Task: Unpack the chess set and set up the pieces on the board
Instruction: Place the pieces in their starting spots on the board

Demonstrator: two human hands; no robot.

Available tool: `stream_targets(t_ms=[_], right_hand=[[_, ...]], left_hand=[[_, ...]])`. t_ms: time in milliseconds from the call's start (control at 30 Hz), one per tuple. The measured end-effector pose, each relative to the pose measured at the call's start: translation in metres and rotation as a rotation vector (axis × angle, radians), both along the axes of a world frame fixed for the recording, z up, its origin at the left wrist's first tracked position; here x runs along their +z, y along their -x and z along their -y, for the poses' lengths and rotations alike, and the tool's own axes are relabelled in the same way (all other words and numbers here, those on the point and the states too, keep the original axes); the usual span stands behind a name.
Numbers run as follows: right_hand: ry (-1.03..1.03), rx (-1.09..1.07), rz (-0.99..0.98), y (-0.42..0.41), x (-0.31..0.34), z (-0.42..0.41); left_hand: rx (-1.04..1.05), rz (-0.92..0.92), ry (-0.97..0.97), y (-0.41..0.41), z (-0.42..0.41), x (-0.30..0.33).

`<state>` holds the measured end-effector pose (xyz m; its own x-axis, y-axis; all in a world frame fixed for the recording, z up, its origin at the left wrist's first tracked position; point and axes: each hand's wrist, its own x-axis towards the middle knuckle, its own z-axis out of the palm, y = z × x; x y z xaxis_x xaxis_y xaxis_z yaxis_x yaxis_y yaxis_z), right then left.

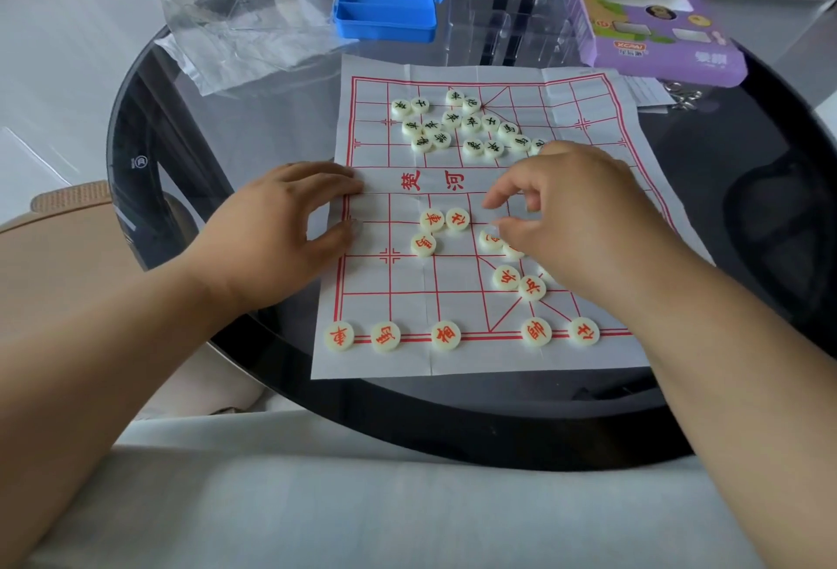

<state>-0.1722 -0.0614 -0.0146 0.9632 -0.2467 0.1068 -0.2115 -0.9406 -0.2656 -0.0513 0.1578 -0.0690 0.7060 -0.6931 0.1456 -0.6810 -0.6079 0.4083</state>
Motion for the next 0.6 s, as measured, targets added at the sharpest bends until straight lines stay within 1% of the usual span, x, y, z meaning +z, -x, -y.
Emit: stream_targets(t_ms=[200, 400, 533, 600], right_hand=[[0.054, 0.045, -0.053, -0.019, -0.012, -0.012], [0.044, 0.071, -0.055, -0.013, -0.015, -0.013], [-0.075, 0.099, -0.021, 0.012, -0.002, -0.011], [-0.142, 0.128, -0.038, 0.031, 0.002, -0.013]], left_hand=[[0.001, -0.003, -0.005, 0.0, 0.0, 0.001], [0.0, 0.0, -0.003, 0.0, 0.0, 0.0], [0.0, -0.009, -0.001, 0.0, 0.0, 0.001], [-0.004, -0.003, 0.002, 0.0, 0.0, 0.0]])
